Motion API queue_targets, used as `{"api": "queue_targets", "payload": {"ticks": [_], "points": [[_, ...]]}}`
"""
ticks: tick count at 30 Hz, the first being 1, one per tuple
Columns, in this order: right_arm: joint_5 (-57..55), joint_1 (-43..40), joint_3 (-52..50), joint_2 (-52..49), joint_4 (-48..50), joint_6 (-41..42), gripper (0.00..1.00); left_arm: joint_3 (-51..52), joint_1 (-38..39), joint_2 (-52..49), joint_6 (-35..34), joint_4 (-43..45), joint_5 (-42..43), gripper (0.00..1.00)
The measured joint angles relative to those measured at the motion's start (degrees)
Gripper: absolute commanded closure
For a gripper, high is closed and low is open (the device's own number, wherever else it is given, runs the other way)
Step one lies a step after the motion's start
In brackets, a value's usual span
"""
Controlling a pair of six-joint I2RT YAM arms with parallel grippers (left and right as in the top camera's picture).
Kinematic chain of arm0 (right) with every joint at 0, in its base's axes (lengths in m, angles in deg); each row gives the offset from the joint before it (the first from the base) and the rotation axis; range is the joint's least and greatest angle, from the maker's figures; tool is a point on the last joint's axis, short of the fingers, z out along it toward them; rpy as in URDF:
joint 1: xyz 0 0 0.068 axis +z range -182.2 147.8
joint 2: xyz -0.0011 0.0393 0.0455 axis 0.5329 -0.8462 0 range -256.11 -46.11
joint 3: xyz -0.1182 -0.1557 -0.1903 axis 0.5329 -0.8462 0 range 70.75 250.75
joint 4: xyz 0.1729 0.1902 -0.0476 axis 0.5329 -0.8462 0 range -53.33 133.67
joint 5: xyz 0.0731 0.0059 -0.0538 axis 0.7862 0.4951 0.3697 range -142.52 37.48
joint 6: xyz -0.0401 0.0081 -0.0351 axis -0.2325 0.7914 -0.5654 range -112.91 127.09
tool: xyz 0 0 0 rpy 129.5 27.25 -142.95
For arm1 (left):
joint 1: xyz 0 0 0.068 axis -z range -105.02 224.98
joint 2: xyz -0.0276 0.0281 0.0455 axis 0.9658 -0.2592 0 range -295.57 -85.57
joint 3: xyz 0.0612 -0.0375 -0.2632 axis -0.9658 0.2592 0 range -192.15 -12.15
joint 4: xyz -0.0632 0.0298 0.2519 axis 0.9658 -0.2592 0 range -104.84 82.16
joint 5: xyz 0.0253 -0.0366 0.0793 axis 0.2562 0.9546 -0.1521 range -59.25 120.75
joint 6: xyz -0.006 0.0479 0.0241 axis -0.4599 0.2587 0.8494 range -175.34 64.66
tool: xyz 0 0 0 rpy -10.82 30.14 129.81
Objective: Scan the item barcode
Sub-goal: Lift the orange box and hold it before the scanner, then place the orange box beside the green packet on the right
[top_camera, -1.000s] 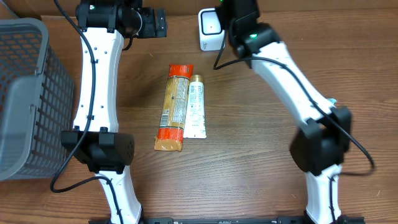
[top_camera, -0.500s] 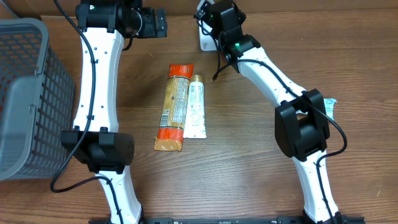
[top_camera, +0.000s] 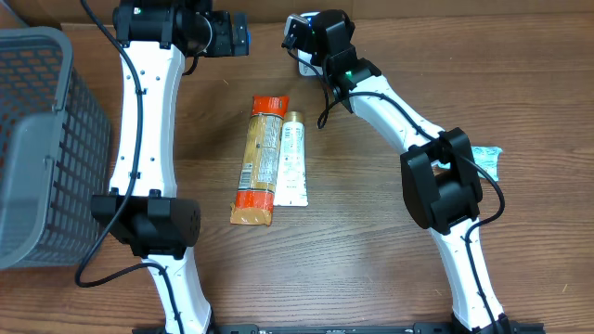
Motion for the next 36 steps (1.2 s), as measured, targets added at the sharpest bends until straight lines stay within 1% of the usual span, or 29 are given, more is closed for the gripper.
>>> {"api": "queue_targets", "payload": {"ticks": [15, 21, 24, 26, 29, 31, 32, 34, 36], "points": [[0.0, 0.4, 0.0, 0.0, 0.3, -2.0, 0.96, 0.0, 0.0, 0.0, 0.0, 0.0, 0.0, 0.00], [0.0, 0.5, 0.0, 0.0, 0.3, 1.5, 0.96, 0.0, 0.0, 0.0, 0.0, 0.0, 0.0, 0.00], [0.0, 0.5, 0.0, 0.1, -0.2, 4.5, 0.96, 0.0, 0.0, 0.0, 0.0, 0.0, 0.0, 0.00], [0.1, 0.5, 0.0, 1.0, -2.6, 7.6, 0.96, 0.0, 0.0, 0.0, 0.0, 0.0, 0.0, 0.00], [1.5, 0.3, -0.1, 4.8, -9.5, 13.9, 0.97, 0.0, 0.0, 0.0, 0.0, 0.1, 0.0, 0.00], [5.3, 0.0, -0.2, 11.1, -17.0, 21.1, 0.96, 0.0, 0.0, 0.0, 0.0, 0.1, 0.0, 0.00], [6.0, -0.1, -0.2, 12.9, -19.0, 23.1, 0.96, 0.0, 0.0, 0.0, 0.0, 0.2, 0.0, 0.00], [9.1, -0.7, -0.2, 18.4, -25.6, 29.8, 0.96, 0.0, 0.0, 0.0, 0.0, 0.1, 0.0, 0.00], [12.4, -2.2, -0.1, 24.8, -33.5, 39.0, 0.96, 0.0, 0.0, 0.0, 0.0, 0.1, 0.0, 0.00]]}}
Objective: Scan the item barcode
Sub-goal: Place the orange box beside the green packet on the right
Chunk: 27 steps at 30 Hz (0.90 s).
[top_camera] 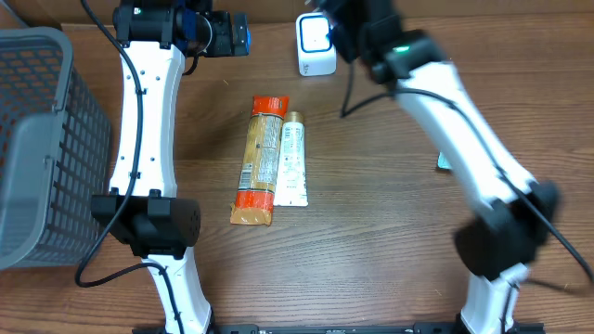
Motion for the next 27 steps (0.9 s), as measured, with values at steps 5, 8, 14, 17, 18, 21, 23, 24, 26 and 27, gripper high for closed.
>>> {"api": "queue_targets", "payload": {"ticks": [5, 8, 14, 17, 18, 21, 23, 24, 26, 27], "points": [[5.9, -7.6, 0.9, 8.9, -18.2, 21.1, 0.96, 0.0, 0.0, 0.0, 0.0, 0.0, 0.0, 0.00], [7.5, -13.9, 0.3, 8.9, -26.3, 29.2, 0.96, 0.0, 0.0, 0.0, 0.0, 0.0, 0.0, 0.00], [11.8, -22.9, -10.4, 4.8, -28.1, 36.7, 0.96, 0.0, 0.0, 0.0, 0.0, 0.0, 0.0, 0.00], [15.7, -24.0, -18.6, 3.8, -23.7, 35.0, 0.96, 0.0, 0.0, 0.0, 0.0, 0.0, 0.0, 0.00], [16.7, -24.0, -21.1, 3.7, -22.7, 34.2, 0.96, 0.0, 0.0, 0.0, 0.0, 0.0, 0.0, 0.00], [18.5, -23.6, -27.5, 3.7, -19.5, 32.1, 0.96, 0.0, 0.0, 0.0, 0.0, 0.0, 0.0, 0.00], [18.8, -23.5, -30.8, 3.7, -17.6, 31.2, 0.91, 0.0, 0.0, 0.0, 0.0, 0.0, 0.0, 0.00], [18.8, -23.5, -32.3, 3.7, -16.8, 30.9, 0.85, 0.0, 0.0, 0.0, 0.0, 0.0, 0.0, 0.00], [18.4, -23.6, -34.9, 3.7, -15.3, 30.3, 0.83, 0.0, 0.0, 0.0, 0.0, 0.0, 0.0, 0.00], [18.0, -23.6, -36.0, 3.7, -14.6, 30.2, 0.80, 0.0, 0.0, 0.0, 0.0, 0.0, 0.0, 0.00]]}}
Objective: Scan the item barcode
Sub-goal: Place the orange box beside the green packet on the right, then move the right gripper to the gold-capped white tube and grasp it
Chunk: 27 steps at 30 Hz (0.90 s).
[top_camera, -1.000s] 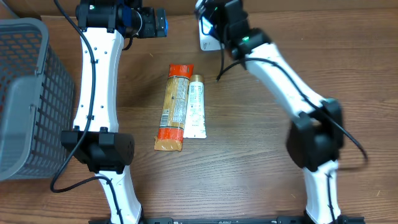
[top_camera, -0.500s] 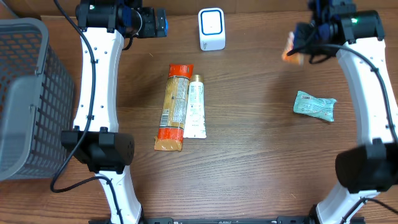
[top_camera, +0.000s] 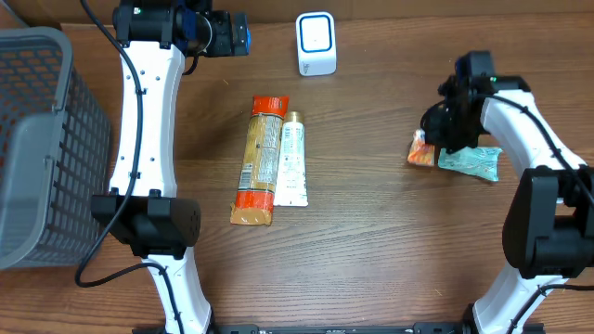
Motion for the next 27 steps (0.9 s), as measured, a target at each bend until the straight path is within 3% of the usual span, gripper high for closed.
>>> {"api": "queue_targets", "payload": {"ticks": [5, 7, 11, 15, 19, 27], "points": [[-4.6, -0.7, -2.1, 0.0, 0.1, 0.1, 0.61, 0.0, 0.0, 0.0, 0.0, 0.0, 0.0, 0.00], [-6.6, -1.5, -2.1, 0.0, -0.2, 1.0, 0.38, 0.0, 0.0, 0.0, 0.0, 0.0, 0.0, 0.00], [-8.3, -3.1, -2.1, 0.0, -2.6, 1.4, 0.12, 0.0, 0.0, 0.0, 0.0, 0.0, 0.0, 0.00], [-8.0, -3.8, 1.8, -0.1, -8.9, 1.8, 0.06, 0.0, 0.0, 0.0, 0.0, 0.0, 0.0, 0.00], [-2.3, -3.5, 13.6, -0.1, -11.3, 1.9, 0.09, 0.0, 0.0, 0.0, 0.0, 0.0, 0.0, 0.00], [21.0, 1.5, 19.1, -0.3, 0.7, 2.9, 0.11, 0.0, 0.0, 0.0, 0.0, 0.0, 0.0, 0.00]]}}
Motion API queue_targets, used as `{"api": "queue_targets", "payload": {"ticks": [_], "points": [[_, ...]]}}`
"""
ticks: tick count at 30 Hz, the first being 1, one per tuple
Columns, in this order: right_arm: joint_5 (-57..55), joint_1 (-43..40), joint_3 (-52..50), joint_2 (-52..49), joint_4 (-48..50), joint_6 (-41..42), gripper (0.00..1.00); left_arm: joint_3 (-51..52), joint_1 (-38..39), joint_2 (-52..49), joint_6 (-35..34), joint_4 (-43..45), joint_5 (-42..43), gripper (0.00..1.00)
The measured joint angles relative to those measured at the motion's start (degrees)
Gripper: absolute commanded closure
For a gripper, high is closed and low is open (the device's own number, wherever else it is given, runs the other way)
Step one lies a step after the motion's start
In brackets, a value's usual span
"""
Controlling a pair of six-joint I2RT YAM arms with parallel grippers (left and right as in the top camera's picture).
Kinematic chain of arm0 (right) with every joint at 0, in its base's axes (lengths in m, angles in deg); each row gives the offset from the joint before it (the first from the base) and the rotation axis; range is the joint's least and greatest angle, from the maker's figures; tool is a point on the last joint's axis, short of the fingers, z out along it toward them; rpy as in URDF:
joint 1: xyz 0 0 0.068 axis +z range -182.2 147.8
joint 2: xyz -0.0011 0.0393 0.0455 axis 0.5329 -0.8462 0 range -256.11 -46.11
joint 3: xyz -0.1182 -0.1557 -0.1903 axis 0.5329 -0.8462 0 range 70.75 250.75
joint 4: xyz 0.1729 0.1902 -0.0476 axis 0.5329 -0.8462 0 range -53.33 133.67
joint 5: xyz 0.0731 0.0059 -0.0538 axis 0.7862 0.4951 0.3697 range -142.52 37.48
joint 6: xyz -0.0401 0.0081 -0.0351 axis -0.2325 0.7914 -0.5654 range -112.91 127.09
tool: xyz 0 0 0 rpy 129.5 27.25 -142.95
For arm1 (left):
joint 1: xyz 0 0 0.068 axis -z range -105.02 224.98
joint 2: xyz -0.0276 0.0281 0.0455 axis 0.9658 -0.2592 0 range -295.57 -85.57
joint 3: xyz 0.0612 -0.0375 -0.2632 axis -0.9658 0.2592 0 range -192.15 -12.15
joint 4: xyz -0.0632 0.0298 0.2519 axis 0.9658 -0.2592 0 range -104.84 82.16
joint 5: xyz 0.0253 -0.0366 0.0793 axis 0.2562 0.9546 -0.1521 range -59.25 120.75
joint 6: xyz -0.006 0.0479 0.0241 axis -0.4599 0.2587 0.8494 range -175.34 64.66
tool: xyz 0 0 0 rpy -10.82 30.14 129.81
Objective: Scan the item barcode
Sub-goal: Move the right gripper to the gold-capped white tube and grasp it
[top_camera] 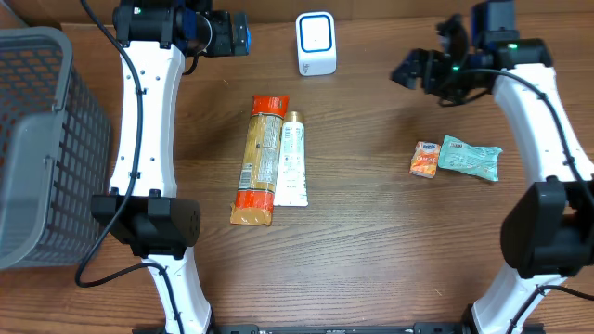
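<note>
The white barcode scanner [316, 44] stands at the back middle of the table. A small orange box [426, 159] lies at the right beside a teal packet [471, 157]. An orange and tan package [257, 160] and a white tube [291, 160] lie side by side in the middle. My right gripper [411, 70] hangs above the table between the scanner and the orange box, pointing left, open and holding nothing. My left gripper [236, 35] is raised at the back left, to the left of the scanner; its jaws are too small to read.
A grey mesh basket [42, 148] fills the left edge of the table. The left arm [144, 121] stretches from the front edge to the back left. The right arm [548, 139] runs along the right side.
My right gripper was down at the orange box and teal packet. It is now higher and further back left, and the orange box lies on the table by itself. The left arm is unchanged.
My right gripper was first right at the scanner. Then the arm was blurred, reaching past the scanner. After that it was low at the right, on the orange box beside the teal packet. Now it is away from the box, which stays on the table.
</note>
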Motion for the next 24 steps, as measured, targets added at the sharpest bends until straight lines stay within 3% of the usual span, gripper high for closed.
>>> {"api": "queue_targets", "payload": {"ticks": [7, 9, 13, 24], "points": [[5.6, 10.2, -0.1, -7.2, 3.8, 5.4, 0.22, 0.0, 0.0, 0.0, 0.0, 0.0, 0.0, 0.00], [6.1, 12.9, -0.4, -9.7, 4.6, 7.1, 0.30, 0.0, 0.0, 0.0, 0.0, 0.0, 0.0, 0.00], [6.3, 17.7, -0.8, -13.6, 6.9, 10.3, 0.34, 0.0, 0.0, 0.0, 0.0, 0.0, 0.0, 0.00], [7.2, 22.0, -0.9, -18.5, 8.3, 16.0, 0.47, 0.0, 0.0, 0.0, 0.0, 0.0, 0.0, 0.00]]}}
